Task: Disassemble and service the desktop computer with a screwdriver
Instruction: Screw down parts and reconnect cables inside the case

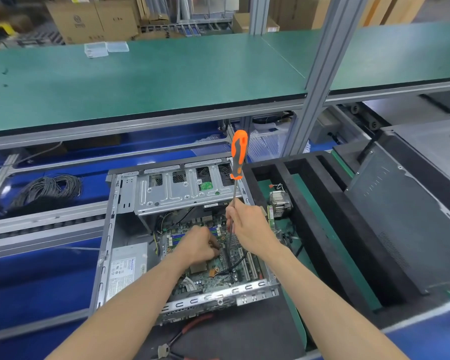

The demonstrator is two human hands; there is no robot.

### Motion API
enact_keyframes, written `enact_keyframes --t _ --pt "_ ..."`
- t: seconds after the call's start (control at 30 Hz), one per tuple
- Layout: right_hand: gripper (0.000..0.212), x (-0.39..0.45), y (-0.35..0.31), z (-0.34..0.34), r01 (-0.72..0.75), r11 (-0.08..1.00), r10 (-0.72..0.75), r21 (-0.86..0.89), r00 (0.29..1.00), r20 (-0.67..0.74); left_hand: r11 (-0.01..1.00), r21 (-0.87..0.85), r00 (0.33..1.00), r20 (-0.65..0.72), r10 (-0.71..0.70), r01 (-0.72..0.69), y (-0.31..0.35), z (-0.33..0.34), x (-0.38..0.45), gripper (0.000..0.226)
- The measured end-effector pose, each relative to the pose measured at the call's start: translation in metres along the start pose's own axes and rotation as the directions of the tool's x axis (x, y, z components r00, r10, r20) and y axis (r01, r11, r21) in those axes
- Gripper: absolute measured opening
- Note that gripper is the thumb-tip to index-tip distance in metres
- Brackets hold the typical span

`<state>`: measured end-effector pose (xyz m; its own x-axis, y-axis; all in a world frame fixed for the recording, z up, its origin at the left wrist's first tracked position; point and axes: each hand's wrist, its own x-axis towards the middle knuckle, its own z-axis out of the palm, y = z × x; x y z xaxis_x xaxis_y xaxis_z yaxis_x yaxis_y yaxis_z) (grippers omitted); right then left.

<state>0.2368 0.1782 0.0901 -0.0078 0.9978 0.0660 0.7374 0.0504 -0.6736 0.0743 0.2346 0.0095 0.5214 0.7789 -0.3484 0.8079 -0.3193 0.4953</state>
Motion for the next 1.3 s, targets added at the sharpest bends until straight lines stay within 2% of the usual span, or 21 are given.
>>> enact_keyframes --t 0.17,0.3,0.57,0.63,0.7,0.73,0.8,0.83,0.9,1.1,1.3 --pt "0.033 0.000 -0.001 0.000 -0.012 1.000 0.012 -0.005 1.000 0.014 0.997 0.082 0.999 0.039 0.008 -0.011 -0.005 0.007 0.005 0.016" --pt "0.033 0.001 0.000 0.000 -0.014 1.000 0.014 -0.014 1.000 0.016 0.984 0.164 0.997 0.042 0.069 -0.075 -0.006 0.010 0.006 0.019" --pt "0.032 0.000 0.000 0.000 -0.002 1.000 0.002 0.005 1.000 0.013 0.979 0.157 0.990 0.078 0.118 -0.129 -0.002 0.015 0.004 0.011" --pt "0.032 0.000 -0.001 0.000 -0.002 1.000 0.002 0.016 1.000 0.009 0.998 0.005 0.996 0.057 0.070 -0.070 0.001 0.012 0.002 0.009" --pt "0.033 -0.001 0.000 0.000 0.002 1.000 -0.002 0.015 1.000 0.003 0.955 -0.296 0.999 0.039 -0.005 0.016 0.003 0.005 -0.001 0.014" --pt "0.033 -0.001 0.000 0.000 0.004 1.000 -0.004 0.011 1.000 -0.001 0.875 -0.481 0.998 0.060 -0.031 0.056 0.004 0.000 -0.004 0.018" --pt "0.033 -0.001 0.000 0.000 0.011 1.000 -0.011 0.006 1.000 -0.009 0.622 -0.773 0.990 0.136 -0.029 0.124 0.006 -0.008 -0.010 0.014" --pt "0.033 -0.001 0.000 0.000 0.009 1.000 -0.009 0.013 1.000 -0.012 0.519 -0.844 0.989 0.143 -0.021 0.134 0.007 -0.011 -0.012 0.015" --pt "0.032 0.000 -0.001 -0.001 -0.007 0.999 0.008 0.051 1.000 -0.016 0.439 -0.890 0.993 0.115 -0.039 0.121 0.008 -0.011 -0.014 0.021" --pt "0.035 0.004 -0.010 -0.017 -0.007 0.987 0.016 0.161 0.998 -0.053 0.522 -0.846 0.984 0.015 -0.175 0.106 0.009 -0.007 -0.009 0.043" --pt "0.041 0.011 -0.021 -0.054 0.055 0.981 -0.026 0.188 0.988 -0.151 0.618 -0.775 0.985 0.033 -0.168 0.131 0.007 -0.001 -0.005 0.050"
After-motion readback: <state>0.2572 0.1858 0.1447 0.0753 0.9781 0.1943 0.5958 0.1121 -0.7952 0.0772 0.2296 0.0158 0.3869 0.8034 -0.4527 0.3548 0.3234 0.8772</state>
